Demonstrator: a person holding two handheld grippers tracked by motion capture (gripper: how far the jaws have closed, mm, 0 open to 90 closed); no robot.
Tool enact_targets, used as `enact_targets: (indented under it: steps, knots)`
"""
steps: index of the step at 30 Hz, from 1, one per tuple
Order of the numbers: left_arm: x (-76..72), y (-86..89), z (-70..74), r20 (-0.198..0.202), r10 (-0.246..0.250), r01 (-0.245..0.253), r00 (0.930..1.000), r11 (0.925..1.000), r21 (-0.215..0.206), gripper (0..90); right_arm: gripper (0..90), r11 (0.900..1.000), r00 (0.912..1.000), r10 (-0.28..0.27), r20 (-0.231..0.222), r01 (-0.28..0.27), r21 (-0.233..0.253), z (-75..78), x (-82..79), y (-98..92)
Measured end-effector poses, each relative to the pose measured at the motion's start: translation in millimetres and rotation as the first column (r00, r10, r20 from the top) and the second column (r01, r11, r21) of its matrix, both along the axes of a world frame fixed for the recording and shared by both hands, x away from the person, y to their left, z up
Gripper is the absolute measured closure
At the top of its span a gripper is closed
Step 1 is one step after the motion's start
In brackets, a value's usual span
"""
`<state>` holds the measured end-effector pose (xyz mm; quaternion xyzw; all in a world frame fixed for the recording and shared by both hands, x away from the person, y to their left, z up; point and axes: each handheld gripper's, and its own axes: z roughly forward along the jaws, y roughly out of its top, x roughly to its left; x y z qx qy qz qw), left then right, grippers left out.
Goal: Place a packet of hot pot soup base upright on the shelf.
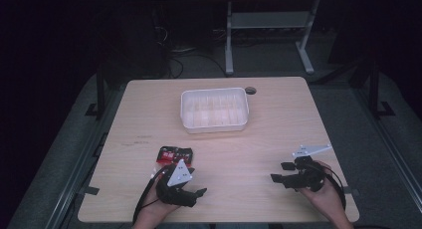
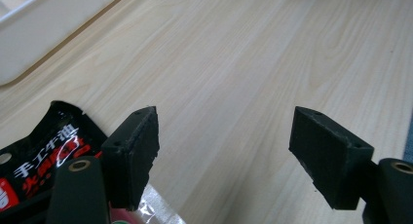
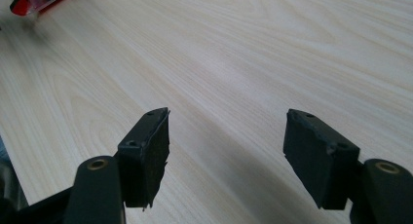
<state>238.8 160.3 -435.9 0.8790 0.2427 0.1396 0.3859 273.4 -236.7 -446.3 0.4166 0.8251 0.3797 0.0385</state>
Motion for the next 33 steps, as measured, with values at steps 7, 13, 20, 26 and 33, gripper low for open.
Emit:
enact_targets:
  steps: [7,13,20,26,33]
  knots:
    - [2.3,6.0,0.0,-0.002,0.042,-0.042,0.9991,0.9991,0.004,26.7,32.8,1.0,1.0,0.005,-0.002,-0.005,-0.003,-0.8,-0.4,2.3]
    - [2.8,15.6,2.4,0.003,0.078,-0.078,0.997,0.997,-0.003,27.2,32.9,1.0,0.9999,0.013,-0.001,-0.013,-0.007,-1.5,-0.2,4.5]
    - [4.5,31.0,5.6,-0.003,0.124,-0.124,0.9923,0.992,-0.025,27.1,32.9,1.0,0.9999,0.014,-0.007,-0.014,-0.007,-1.9,-0.4,5.1]
    - [5.2,39.6,6.8,0.002,0.153,-0.153,0.9882,0.9879,-0.026,26.9,32.9,1.0,0.9999,0.013,-0.007,-0.013,-0.007,-1.9,-0.5,5.5]
    - [7.3,51.2,7.1,-0.008,0.186,-0.186,0.9825,0.9821,-0.027,26.2,33.0,1.0,0.9999,0.014,-0.002,-0.014,-0.004,-1.8,-0.5,5.3]
